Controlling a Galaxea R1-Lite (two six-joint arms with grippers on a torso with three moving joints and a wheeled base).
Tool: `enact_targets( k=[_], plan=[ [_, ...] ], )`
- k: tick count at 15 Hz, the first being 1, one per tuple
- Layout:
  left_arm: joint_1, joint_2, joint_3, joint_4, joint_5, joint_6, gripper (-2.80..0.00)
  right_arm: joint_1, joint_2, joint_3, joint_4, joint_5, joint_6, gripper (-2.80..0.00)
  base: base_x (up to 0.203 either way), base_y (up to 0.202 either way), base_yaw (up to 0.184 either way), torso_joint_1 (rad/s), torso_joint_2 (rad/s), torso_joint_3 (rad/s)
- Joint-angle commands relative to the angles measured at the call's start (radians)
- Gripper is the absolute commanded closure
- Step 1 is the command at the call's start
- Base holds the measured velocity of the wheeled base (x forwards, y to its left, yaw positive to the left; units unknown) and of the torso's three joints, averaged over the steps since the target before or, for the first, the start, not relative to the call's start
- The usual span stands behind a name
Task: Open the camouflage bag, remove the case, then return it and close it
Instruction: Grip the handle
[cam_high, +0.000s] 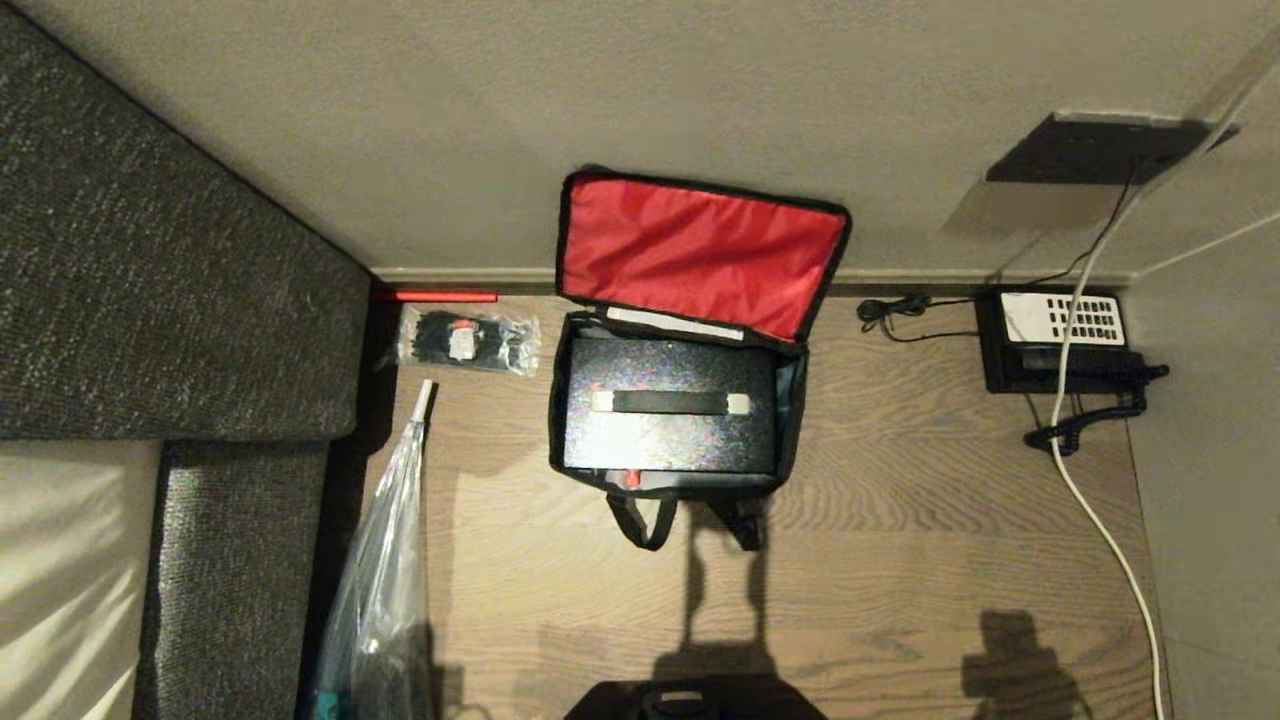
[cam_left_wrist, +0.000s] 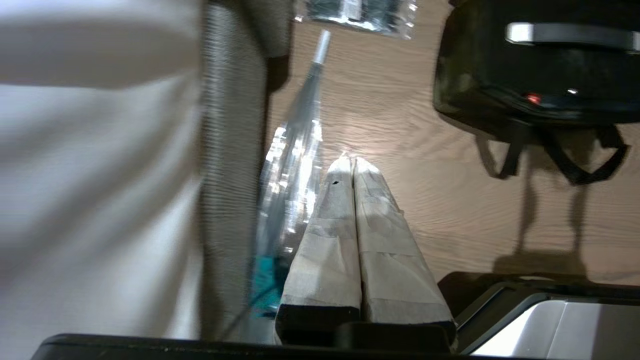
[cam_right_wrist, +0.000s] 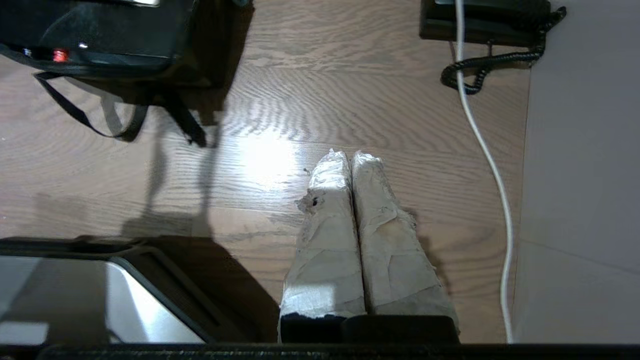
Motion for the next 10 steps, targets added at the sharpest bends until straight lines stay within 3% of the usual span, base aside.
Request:
enact_targets(
  k=[1, 4, 10],
  plan=[
    [0.001, -0.002, 0.003, 0.000, 0.000, -0.001, 0.00, 0.002, 0.004, 0.000, 0.000, 0.001, -0.001, 0.00, 0.000, 0.192, -0.003, 0.004, 0.00, 0.005],
    [0.001, -0.002, 0.002, 0.000, 0.000, -0.001, 0.00, 0.002, 0.004, 0.000, 0.000, 0.000, -0.001, 0.00, 0.000, 0.136, -0.004, -0.001, 0.00, 0.004],
    [0.001, -0.002, 0.003, 0.000, 0.000, -0.001, 0.00, 0.002, 0.004, 0.000, 0.000, 0.001, -0.001, 0.00, 0.000, 0.000, 0.000, 0.000, 0.00, 0.000]
  ],
)
